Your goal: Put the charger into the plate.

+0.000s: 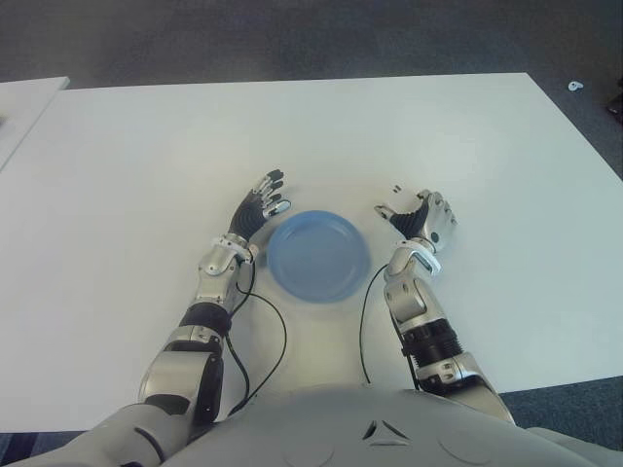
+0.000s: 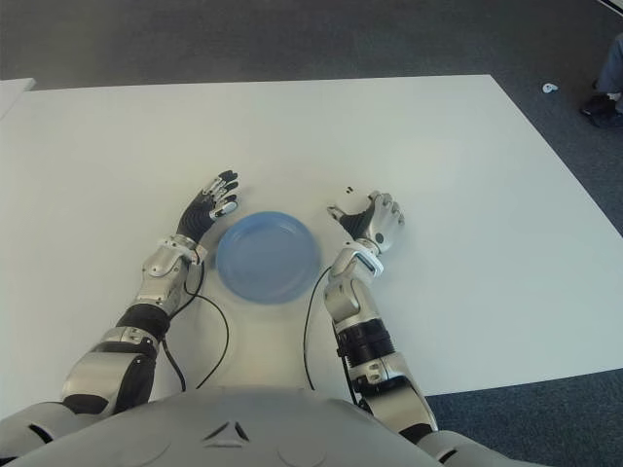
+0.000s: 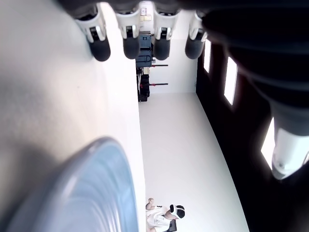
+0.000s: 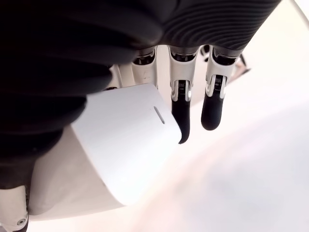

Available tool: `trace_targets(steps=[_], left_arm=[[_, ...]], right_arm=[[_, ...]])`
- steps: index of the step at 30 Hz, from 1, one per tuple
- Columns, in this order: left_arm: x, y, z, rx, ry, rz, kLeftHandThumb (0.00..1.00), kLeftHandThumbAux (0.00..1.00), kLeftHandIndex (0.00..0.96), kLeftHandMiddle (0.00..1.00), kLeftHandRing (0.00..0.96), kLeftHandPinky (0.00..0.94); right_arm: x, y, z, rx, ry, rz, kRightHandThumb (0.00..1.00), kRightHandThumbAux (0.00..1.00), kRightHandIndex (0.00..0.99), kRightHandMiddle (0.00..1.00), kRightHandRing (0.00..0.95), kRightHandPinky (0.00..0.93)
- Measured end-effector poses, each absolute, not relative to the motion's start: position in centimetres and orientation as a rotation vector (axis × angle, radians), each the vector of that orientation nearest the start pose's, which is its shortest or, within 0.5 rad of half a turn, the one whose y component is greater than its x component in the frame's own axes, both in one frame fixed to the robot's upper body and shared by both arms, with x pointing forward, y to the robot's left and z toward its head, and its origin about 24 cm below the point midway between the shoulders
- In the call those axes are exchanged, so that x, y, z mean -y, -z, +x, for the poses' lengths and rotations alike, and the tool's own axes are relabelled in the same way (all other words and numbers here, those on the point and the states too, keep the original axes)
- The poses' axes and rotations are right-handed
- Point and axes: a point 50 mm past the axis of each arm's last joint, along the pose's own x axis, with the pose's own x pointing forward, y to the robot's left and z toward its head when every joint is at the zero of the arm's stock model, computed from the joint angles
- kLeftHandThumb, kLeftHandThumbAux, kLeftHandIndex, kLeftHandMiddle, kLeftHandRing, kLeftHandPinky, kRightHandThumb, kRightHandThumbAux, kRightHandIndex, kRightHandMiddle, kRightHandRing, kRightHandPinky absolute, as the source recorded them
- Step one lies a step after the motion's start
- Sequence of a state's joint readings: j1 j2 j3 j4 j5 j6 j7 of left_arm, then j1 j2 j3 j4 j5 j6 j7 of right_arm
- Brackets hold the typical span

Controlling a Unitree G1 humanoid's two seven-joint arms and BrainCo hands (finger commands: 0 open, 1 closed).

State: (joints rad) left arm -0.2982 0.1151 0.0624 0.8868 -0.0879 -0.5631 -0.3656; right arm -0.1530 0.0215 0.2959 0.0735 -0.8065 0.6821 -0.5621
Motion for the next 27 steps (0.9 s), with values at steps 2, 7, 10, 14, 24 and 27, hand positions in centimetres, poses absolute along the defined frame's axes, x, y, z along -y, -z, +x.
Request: trace_targets(steps=[2,7,10,14,24,27], left_arm=[[-16.5,2.2,27.9,-0.034,0.301,0.023,0.01,0.582,0.0,0.0,0.0,0.031],[-16.2,2.2,28.0,-0.036,0.297,0.017,0.009,0.582,0.0,0.0,0.0,0.034],[-16.2,2.3,27.9,-0.035,0.295,0.016,0.01,0.584,0.0,0.0,0.0,0.038],[-16.2,2.3,28.0,-0.033,0.288,0.015,0.011,0.589,0.0,0.0,0.0,0.035],[-15.6,2.1,28.3,-0.027,0.282,0.006,0.009,0.583,0.0,0.0,0.0,0.02],[-15.6,2.1,28.3,-0.031,0.283,0.007,0.007,0.579,0.0,0.0,0.0,0.015]], right_arm=[[12.0,-5.5,26.4,-0.12,0.5,-0.953,0.953,0.657,0.418,0.465,0.507,0.428],[11.2,-7.0,26.2,-0.043,0.461,-0.935,0.953,0.657,0.403,0.488,0.502,0.462],[10.6,-7.1,25.9,-0.021,0.424,-0.93,0.954,0.657,0.395,0.499,0.51,0.572],[9.6,-7.1,25.4,-0.003,0.374,-0.931,0.955,0.657,0.385,0.506,0.526,0.795],[5.5,-7.3,23.7,0.062,0.047,-0.947,0.955,0.657,0.386,0.508,0.534,0.832],[5.3,-7.3,23.4,0.054,-0.006,-0.945,0.955,0.657,0.385,0.508,0.535,0.841]])
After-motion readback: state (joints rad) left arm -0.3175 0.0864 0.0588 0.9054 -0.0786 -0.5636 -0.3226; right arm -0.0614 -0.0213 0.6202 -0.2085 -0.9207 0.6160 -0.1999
